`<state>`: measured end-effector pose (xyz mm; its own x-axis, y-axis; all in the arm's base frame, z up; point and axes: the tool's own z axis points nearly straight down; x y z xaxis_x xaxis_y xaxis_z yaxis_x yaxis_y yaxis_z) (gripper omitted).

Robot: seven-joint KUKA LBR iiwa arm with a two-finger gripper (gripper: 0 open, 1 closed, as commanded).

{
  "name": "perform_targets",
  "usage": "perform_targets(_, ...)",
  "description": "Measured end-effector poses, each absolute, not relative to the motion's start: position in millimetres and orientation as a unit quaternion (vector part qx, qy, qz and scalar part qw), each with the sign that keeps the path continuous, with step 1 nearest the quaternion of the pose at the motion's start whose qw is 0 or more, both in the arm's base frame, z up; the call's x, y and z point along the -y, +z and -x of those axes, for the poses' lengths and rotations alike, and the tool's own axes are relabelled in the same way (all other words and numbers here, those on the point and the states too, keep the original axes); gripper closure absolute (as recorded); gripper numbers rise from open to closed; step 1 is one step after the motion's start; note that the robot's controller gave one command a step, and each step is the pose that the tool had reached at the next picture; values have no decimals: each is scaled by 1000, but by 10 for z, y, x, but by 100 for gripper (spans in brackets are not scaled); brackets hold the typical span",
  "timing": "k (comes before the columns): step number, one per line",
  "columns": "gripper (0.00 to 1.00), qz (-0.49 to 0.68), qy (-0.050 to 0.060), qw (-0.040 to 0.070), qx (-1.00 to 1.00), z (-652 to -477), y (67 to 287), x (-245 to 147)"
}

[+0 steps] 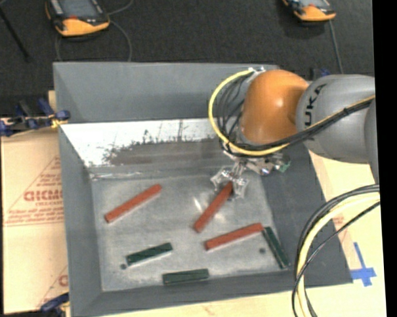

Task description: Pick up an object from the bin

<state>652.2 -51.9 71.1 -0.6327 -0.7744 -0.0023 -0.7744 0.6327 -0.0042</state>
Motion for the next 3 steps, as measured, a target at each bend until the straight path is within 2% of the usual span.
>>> perform_targets(1,0,427,0,3,-904,-6524,715,502)
perform_targets(2,100,426,1,3,-905,-6524,716,501)
perform_targets(3,100,428,-4,5,-904,-6495,2006,570)
